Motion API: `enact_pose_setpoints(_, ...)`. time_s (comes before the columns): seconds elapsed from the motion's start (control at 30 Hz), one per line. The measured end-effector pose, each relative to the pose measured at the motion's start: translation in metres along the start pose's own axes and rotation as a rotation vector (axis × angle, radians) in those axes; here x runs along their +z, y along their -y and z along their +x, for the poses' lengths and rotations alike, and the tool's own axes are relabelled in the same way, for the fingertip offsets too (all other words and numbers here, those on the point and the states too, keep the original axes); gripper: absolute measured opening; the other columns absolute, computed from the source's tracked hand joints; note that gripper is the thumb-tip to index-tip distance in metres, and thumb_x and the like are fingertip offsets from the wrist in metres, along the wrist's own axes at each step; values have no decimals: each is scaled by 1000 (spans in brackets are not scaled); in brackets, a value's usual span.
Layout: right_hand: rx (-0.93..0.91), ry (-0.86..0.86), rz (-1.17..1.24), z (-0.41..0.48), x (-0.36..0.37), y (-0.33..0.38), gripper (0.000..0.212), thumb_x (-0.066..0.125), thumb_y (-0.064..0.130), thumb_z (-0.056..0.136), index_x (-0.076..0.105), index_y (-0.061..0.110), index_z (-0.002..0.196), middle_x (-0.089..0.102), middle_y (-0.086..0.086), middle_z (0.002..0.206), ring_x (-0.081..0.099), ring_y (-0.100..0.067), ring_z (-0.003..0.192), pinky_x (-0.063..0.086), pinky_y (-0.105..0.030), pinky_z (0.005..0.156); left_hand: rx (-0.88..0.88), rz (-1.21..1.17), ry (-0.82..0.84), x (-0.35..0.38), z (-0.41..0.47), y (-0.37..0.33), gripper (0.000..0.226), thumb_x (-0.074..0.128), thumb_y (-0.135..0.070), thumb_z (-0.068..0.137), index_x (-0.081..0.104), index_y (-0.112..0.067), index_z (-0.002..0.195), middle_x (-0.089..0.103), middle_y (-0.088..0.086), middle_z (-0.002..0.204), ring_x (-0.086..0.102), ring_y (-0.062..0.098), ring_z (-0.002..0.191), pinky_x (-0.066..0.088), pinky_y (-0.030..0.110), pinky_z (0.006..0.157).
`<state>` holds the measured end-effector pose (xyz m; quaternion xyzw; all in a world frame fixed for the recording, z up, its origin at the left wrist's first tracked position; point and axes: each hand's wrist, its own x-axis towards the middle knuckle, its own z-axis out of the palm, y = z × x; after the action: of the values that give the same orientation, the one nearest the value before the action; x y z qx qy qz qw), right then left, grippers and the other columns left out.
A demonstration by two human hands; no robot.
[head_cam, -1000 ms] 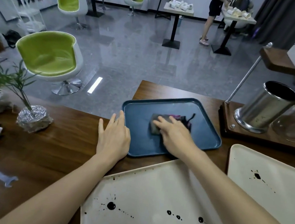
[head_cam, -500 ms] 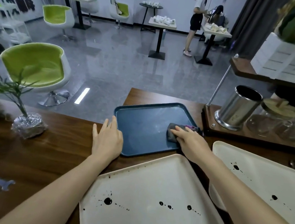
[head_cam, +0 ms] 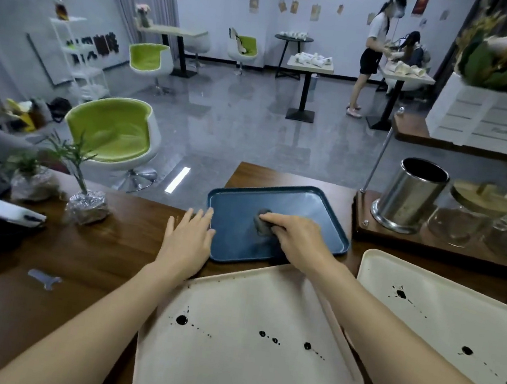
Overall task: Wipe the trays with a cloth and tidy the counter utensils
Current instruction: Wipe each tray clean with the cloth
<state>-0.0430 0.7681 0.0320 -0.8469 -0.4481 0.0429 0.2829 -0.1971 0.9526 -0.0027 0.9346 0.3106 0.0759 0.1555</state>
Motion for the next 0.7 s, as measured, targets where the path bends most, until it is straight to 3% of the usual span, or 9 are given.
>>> enact_pose_setpoints(0.17, -231, 41, 67, -45, -10, 37, 36, 57, 14, 95, 69, 37, 121, 71, 12, 119, 63, -17, 108, 48, -31, 90, -64, -25, -103, -6, -69, -9, 53, 38, -22, 108, 29, -28, 161, 28, -1, 167, 12, 23, 157, 7, 50, 126)
enact_pose_setpoints(0.3, -384, 166, -147, -84, 18, 35, 24, 56, 10, 82, 60, 31, 92, 65, 11, 85, 58, -21, 79, 49, -36, 69, -227, -81, -148, -3, -142, 2, 52, 37, -18, 108, 31, -23, 160, 27, 1, 167, 14, 24, 157, 8, 48, 126)
enact_pose_setpoints(0.4, -410, 241, -171, -105, 43, 26, 31, 51, 18, 91, 64, 35, 113, 68, 16, 110, 60, -24, 105, 50, -43, 87, -364, -171, -165, -2, -192, 1, 53, 31, -19, 110, 23, -17, 162, 23, 2, 168, 15, 22, 156, 7, 42, 127)
enact_pose_setpoints(0.53, -409, 265, -214, -112, 50, 25, 35, 46, 24, 102, 55, 31, 136, 50, 13, 147, 40, -28, 140, 32, -45, 114, -439, -229, -125, 3, -218, -4, 51, 24, -22, 112, 19, -13, 162, 21, 2, 169, 11, 24, 156, 5, 37, 125)
enact_pose_setpoints(0.6, -387, 301, -249, -113, 48, 30, 38, 42, 25, 104, 49, 27, 142, 41, 9, 155, 31, -28, 146, 27, -42, 118, -404, -200, -140, 9, -216, 3, 50, 21, -22, 111, 27, -14, 160, 29, 3, 166, 16, 26, 155, 8, 40, 126)
enact_pose_setpoints(0.7, -357, 307, -275, -112, 52, 43, 37, 40, 26, 105, 47, 25, 142, 37, 8, 157, 30, -28, 146, 32, -40, 113, -389, -164, -155, 20, -210, 20, 46, 18, -23, 109, 39, -16, 150, 50, 7, 147, 37, 29, 142, 22, 47, 123)
